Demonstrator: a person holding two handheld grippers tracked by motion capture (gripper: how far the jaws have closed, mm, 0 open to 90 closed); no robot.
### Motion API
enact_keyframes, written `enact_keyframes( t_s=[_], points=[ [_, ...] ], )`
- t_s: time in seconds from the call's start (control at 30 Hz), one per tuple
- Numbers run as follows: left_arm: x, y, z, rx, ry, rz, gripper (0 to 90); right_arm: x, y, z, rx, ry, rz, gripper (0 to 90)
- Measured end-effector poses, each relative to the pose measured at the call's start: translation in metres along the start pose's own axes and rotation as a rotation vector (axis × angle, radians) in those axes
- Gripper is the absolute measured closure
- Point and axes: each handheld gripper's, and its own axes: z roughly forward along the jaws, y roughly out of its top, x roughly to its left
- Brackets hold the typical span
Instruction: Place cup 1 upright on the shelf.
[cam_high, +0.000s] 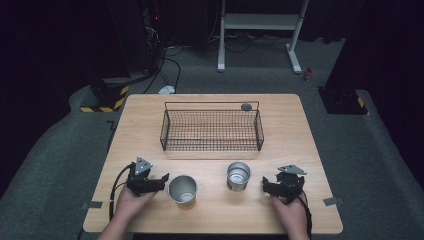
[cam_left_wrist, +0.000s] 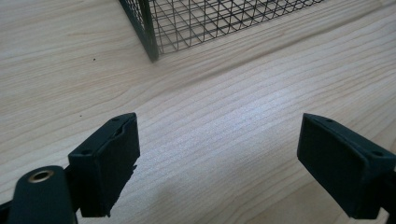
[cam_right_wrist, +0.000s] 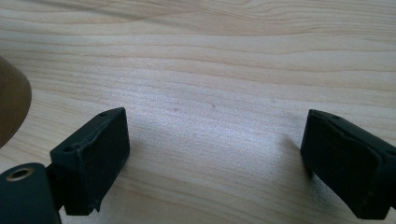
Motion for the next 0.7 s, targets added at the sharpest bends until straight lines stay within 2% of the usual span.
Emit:
enact_keyframes(
  t_s=[0.1, 0.27, 0.43, 0.53, 0.7],
  points=[
    [-0.002, 0.004, -0.003, 0.003, -0.003, 0.017, 14.4, 0.000, 0.000, 0.000, 0.000, 0.000, 0.000, 7.9],
    [-0.003, 0.008, -0.007, -0.002, -0.011, 0.011, 14.5, 0.000, 0.000, 0.000, 0.000, 0.000, 0.000, 7.9],
    [-0.004, 0.013, -0.015, -0.047, -0.017, 0.003, 10.8, 0.000, 0.000, 0.000, 0.000, 0.000, 0.000, 7.9],
    [-0.002, 0.014, -0.020, -0.075, -0.040, -0.010, 9.4, 0.000, 0.000, 0.000, 0.000, 0.000, 0.000, 7.9],
    [-0.001, 0.016, -0.026, -0.105, -0.053, -0.028, 6.3, 0.000, 0.000, 0.000, 0.000, 0.000, 0.000, 7.9]
  ],
)
